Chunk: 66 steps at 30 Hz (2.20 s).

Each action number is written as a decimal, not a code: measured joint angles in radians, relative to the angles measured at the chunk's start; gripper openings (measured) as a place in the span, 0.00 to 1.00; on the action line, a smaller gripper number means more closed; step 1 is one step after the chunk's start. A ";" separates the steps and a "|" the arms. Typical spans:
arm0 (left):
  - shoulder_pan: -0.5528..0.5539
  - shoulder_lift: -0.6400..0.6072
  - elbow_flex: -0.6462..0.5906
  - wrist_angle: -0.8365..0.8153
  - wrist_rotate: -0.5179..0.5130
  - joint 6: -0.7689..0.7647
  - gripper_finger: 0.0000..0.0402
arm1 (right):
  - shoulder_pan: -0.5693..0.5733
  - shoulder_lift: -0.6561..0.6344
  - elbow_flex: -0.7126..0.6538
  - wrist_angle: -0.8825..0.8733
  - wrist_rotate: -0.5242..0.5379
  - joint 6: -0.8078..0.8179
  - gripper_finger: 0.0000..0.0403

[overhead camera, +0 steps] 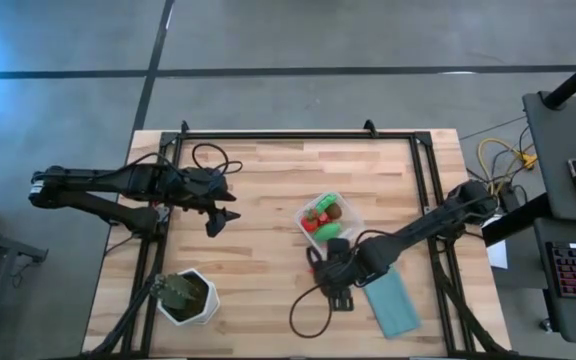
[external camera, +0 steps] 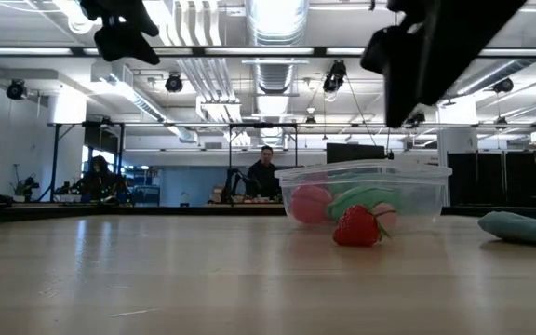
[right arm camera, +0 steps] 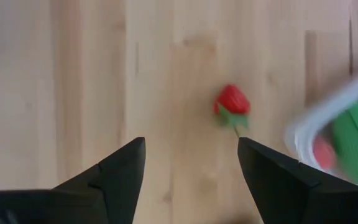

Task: Pick and placing Produce into tupperware
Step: Put the red strawberry into the transparent bin

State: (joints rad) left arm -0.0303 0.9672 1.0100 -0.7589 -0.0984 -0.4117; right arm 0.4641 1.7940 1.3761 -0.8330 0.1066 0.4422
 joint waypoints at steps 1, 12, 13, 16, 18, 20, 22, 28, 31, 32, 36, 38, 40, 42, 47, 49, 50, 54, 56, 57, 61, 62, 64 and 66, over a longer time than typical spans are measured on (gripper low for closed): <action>0.000 0.000 0.000 0.001 0.000 0.000 0.61 | 0.000 0.004 0.003 0.024 0.000 -0.005 0.62; -0.001 -0.001 -0.003 -0.044 0.032 0.064 0.61 | 0.000 0.091 0.039 0.115 0.000 0.082 0.59; -0.002 -0.001 -0.003 -0.059 0.033 0.082 0.61 | 0.000 0.113 0.053 0.114 0.000 0.075 0.59; -0.002 -0.001 -0.003 -0.079 0.035 0.115 0.61 | -0.006 0.178 0.111 0.085 0.000 0.021 0.59; -0.002 -0.002 -0.003 -0.089 0.036 0.129 0.61 | -0.012 0.222 0.156 0.034 0.024 0.018 0.59; -0.002 -0.002 -0.003 -0.099 0.039 0.138 0.61 | -0.020 0.253 0.205 -0.023 0.053 0.035 0.59; -0.002 -0.002 -0.003 -0.098 0.039 0.145 0.61 | -0.033 0.278 0.256 -0.080 0.074 0.048 0.59; -0.001 -0.002 -0.003 -0.098 0.040 0.193 0.61 | -0.062 0.331 0.351 -0.168 0.097 0.043 0.59; -0.001 -0.002 -0.003 -0.097 0.041 0.209 0.61 | -0.069 0.345 0.350 -0.186 0.100 0.040 0.59; -0.001 -0.002 -0.003 -0.097 0.041 0.212 0.61 | -0.071 0.349 0.345 -0.193 0.097 0.052 0.59; -0.001 -0.002 -0.003 -0.095 0.041 0.218 0.61 | -0.078 0.351 0.304 -0.207 0.069 0.082 0.59; -0.001 -0.002 -0.003 -0.091 0.041 0.228 0.61 | -0.081 0.350 0.292 -0.212 0.057 0.081 0.59; -0.001 -0.002 -0.003 -0.084 0.041 0.239 0.61 | -0.085 0.350 0.290 -0.210 0.051 0.081 0.59; -0.001 -0.002 -0.003 -0.086 0.040 0.245 0.61 | -0.090 0.350 0.290 -0.207 0.051 0.081 0.58; -0.001 -0.002 -0.003 -0.086 0.039 0.262 0.61 | -0.102 0.361 0.289 -0.195 0.049 0.080 0.58; -0.001 -0.002 -0.003 -0.086 0.039 0.263 0.61 | -0.105 0.369 0.288 -0.196 0.043 0.076 0.58; -0.001 -0.002 -0.003 -0.086 0.038 0.266 0.61 | -0.105 0.372 0.286 -0.195 0.043 0.074 0.58; -0.001 -0.002 -0.003 -0.086 0.038 0.270 0.61 | -0.110 0.372 0.273 -0.180 0.040 0.078 0.58; -0.001 -0.002 -0.003 -0.086 0.038 0.271 0.61 | -0.110 0.372 0.260 -0.178 0.039 0.079 0.58; -0.001 -0.002 -0.003 -0.086 0.038 0.271 0.61 | -0.110 0.372 0.254 -0.174 0.038 0.082 0.58; -0.001 -0.002 -0.003 -0.086 0.037 0.271 0.61 | -0.110 0.372 0.238 -0.172 0.002 0.107 0.57; -0.001 -0.002 -0.003 -0.086 0.037 0.271 0.61 | -0.110 0.372 0.237 -0.173 -0.001 0.114 0.57; -0.001 -0.002 -0.003 -0.086 0.037 0.271 0.61 | -0.110 0.372 0.237 -0.170 -0.001 0.137 0.56; -0.001 -0.002 -0.003 -0.086 0.037 0.271 0.61 | -0.110 0.372 0.237 -0.169 -0.001 0.150 0.55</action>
State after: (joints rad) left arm -0.0311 0.9657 1.0069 -0.8450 -0.0612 -0.1410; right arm 0.3542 2.1662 1.6132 -1.0019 0.1055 0.5921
